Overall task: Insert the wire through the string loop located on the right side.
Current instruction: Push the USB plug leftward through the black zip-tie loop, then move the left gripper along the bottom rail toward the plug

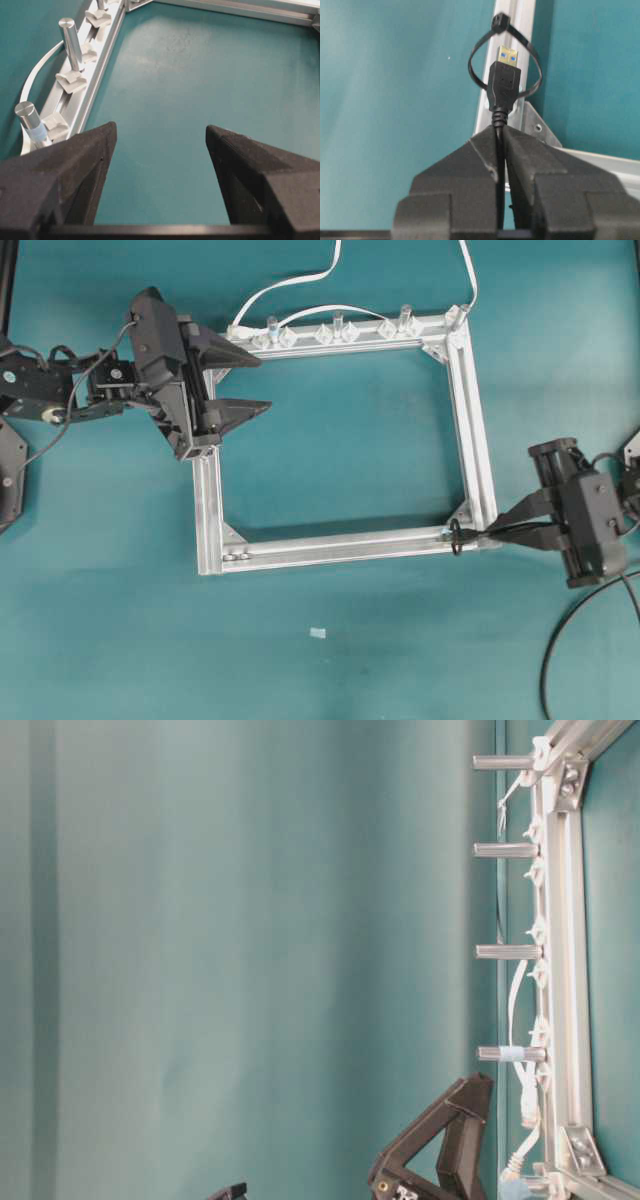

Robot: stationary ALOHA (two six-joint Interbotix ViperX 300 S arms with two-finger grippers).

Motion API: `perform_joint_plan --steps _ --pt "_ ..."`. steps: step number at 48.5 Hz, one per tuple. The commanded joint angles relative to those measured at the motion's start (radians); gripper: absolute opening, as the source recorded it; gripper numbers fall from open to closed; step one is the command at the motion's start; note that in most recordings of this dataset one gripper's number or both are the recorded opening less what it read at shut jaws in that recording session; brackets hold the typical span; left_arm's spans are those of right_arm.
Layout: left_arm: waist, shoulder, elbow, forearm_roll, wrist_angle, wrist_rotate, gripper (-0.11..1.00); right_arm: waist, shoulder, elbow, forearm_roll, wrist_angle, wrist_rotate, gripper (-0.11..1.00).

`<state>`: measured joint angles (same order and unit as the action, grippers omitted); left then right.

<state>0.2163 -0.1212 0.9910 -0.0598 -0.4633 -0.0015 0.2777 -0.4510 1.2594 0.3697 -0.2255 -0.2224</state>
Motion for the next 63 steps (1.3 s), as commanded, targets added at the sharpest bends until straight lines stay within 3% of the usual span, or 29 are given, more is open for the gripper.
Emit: perform_joint_plan --steps 1,26,55,63 --pt "-0.002 -0.018 -0.015 0.002 -0.005 0.006 0.74 -0.002 0.021 -0.034 -0.002 -0.017 -0.002 0.08" --pt "-0.002 -0.018 -0.014 0.002 -0.005 0.006 0.74 -0.002 0.141 -0.117 -0.002 -0.054 -0.002 0.08" --pt "-0.003 -0.020 -0.012 0.002 -0.005 -0.005 0.74 -0.002 0.147 -0.117 -0.002 -0.069 -0.002 0.08" --pt "-0.043 -0.018 -0.020 0.002 -0.005 -0.008 0.74 -0.002 0.147 -0.117 -0.002 -0.071 -0.002 0.08"
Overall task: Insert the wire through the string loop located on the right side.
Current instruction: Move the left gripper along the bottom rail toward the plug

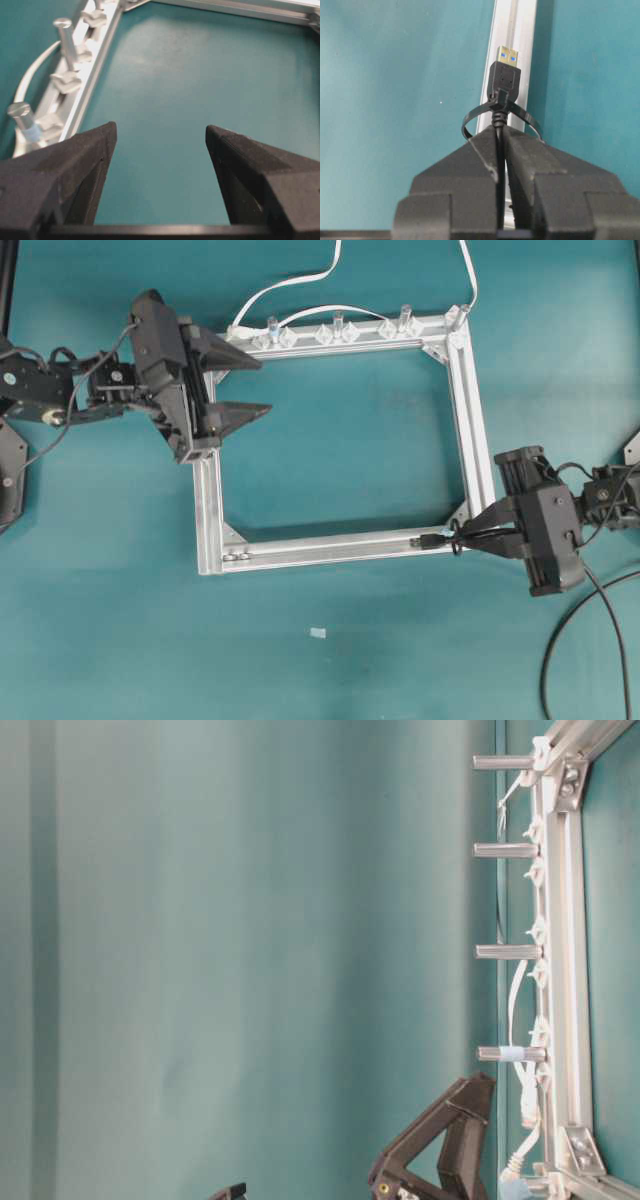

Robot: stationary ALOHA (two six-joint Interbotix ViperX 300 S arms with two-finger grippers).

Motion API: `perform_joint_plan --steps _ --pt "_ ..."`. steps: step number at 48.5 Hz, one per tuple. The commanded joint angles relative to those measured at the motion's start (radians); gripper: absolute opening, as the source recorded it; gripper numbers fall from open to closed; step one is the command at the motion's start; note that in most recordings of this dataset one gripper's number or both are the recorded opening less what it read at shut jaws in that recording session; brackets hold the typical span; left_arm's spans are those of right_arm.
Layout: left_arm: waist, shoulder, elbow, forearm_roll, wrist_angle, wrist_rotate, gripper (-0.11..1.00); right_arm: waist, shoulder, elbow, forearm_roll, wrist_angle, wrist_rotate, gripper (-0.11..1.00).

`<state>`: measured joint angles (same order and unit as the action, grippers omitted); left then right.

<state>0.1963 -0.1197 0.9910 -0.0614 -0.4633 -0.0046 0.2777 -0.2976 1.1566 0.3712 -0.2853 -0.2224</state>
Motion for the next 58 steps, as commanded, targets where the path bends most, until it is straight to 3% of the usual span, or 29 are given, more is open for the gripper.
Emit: perform_joint_plan --steps 1,19,37,58 --pt "-0.031 -0.020 -0.020 0.002 -0.005 -0.006 0.74 -0.002 -0.005 -0.014 -0.003 -0.011 -0.002 0.08" --pt "-0.196 -0.020 -0.028 0.003 0.000 -0.063 0.74 -0.002 -0.006 -0.012 -0.003 -0.012 -0.002 0.08" --pt "-0.319 -0.015 -0.040 0.002 0.061 -0.204 0.74 -0.002 -0.006 -0.017 -0.003 -0.012 -0.002 0.08" --pt "-0.345 -0.008 -0.052 0.003 0.109 -0.209 0.74 -0.002 -0.006 -0.017 -0.003 -0.012 -0.002 0.08"
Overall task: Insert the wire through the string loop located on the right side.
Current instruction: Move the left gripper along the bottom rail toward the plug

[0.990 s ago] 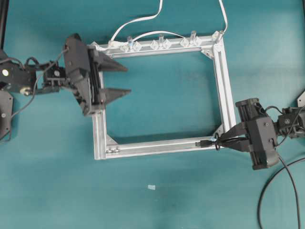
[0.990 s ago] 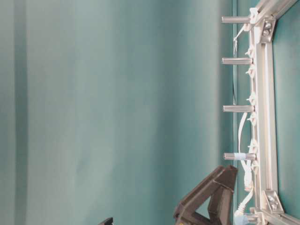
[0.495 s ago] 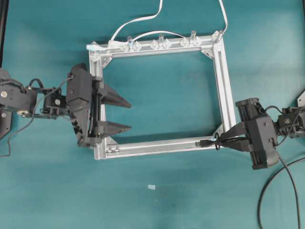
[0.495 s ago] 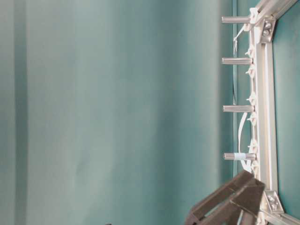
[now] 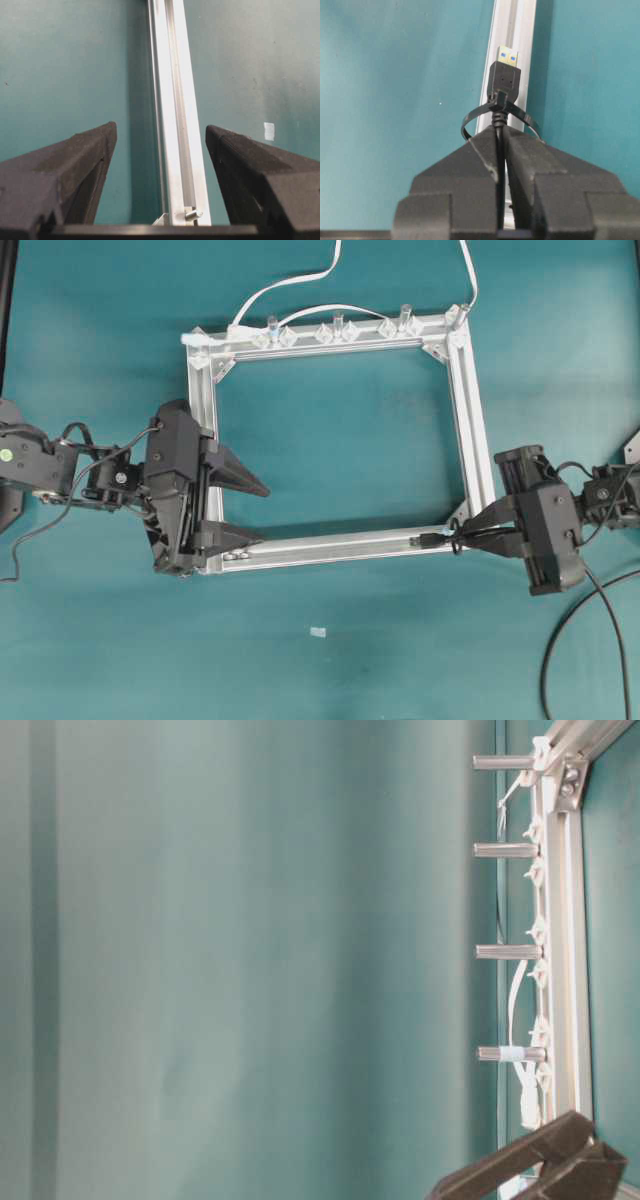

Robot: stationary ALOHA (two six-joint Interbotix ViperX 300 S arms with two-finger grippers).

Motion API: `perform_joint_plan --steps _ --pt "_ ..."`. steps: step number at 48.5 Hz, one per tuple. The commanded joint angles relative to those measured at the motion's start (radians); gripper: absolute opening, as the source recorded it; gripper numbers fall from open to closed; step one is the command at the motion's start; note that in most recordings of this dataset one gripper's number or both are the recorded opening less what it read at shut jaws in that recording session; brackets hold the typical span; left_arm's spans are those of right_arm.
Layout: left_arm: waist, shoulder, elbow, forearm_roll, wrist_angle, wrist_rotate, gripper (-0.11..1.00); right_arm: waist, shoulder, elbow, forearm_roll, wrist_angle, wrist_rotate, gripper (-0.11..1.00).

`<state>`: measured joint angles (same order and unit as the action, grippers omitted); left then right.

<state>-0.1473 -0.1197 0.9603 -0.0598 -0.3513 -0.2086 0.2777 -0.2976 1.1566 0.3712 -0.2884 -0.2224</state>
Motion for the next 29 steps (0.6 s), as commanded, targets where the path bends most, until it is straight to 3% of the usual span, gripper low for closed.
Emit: perform_joint_plan --steps 1,15,29 --pt "-0.002 -0.006 -0.023 0.000 -0.005 -0.005 0.74 -0.002 -0.006 -0.017 -0.003 -0.009 -0.002 0.08" --pt "-0.002 0.086 -0.094 0.002 -0.005 0.003 0.74 -0.002 -0.005 -0.015 -0.003 -0.018 -0.002 0.08" --pt "0.002 0.284 -0.310 0.002 -0.005 0.008 0.74 -0.002 -0.006 -0.015 -0.003 -0.026 -0.002 0.08"
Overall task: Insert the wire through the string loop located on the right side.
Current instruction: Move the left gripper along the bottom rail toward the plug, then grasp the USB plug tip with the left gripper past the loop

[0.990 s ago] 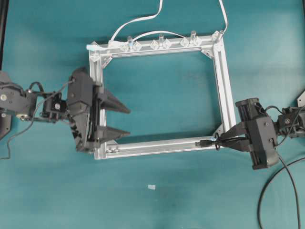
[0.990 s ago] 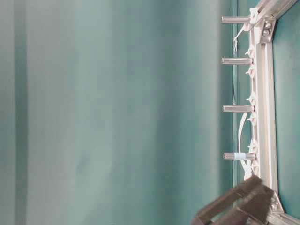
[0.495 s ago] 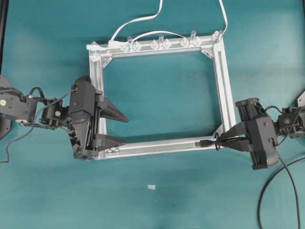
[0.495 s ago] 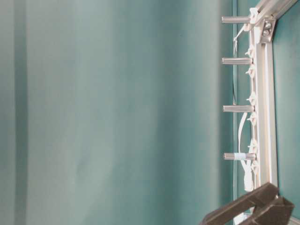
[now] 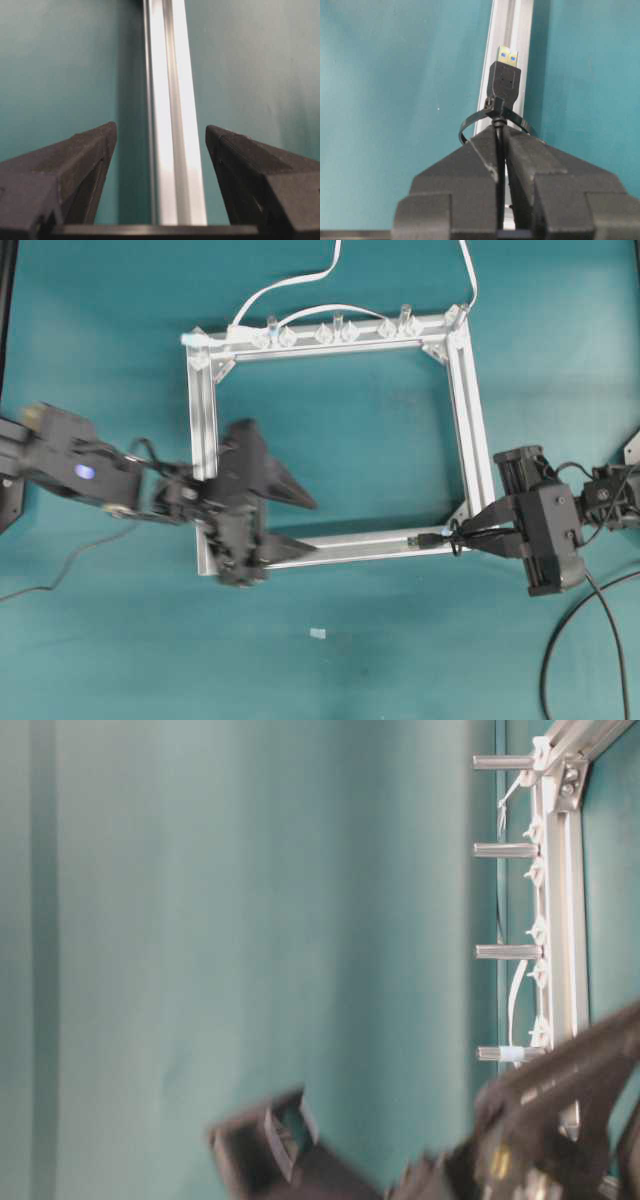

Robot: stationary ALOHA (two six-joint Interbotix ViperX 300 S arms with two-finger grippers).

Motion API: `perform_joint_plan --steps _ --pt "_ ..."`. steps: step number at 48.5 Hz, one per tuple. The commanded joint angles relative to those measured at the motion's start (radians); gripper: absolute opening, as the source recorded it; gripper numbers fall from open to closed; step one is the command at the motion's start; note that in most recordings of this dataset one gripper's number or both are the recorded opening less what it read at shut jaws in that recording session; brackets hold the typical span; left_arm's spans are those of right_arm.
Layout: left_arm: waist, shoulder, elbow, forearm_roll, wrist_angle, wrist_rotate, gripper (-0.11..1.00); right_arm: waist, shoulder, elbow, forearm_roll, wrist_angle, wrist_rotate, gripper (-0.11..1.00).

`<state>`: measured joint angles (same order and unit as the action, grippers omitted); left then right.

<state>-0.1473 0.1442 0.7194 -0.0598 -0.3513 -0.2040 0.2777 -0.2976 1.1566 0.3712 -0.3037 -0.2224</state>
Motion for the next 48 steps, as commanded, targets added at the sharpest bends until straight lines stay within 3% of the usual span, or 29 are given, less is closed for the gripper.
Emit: perform_joint_plan --steps 1,17,39,45,48 --pt "0.002 0.032 -0.087 0.002 -0.005 0.003 0.74 -0.002 -0.006 -0.015 -0.003 -0.011 -0.002 0.08" --pt "0.003 0.196 -0.313 0.003 -0.005 0.054 0.74 -0.002 -0.006 -0.012 -0.003 -0.015 -0.002 0.08" --pt "0.009 0.285 -0.460 0.003 -0.003 0.061 0.73 -0.002 -0.006 -0.011 -0.003 -0.015 -0.002 0.08" --pt "0.009 0.287 -0.465 0.003 0.011 0.055 0.66 -0.002 -0.005 -0.008 -0.003 -0.015 0.000 0.08" --pt "0.009 0.287 -0.465 0.003 0.020 0.055 0.55 -0.002 -0.005 -0.008 -0.003 -0.017 0.000 0.08"
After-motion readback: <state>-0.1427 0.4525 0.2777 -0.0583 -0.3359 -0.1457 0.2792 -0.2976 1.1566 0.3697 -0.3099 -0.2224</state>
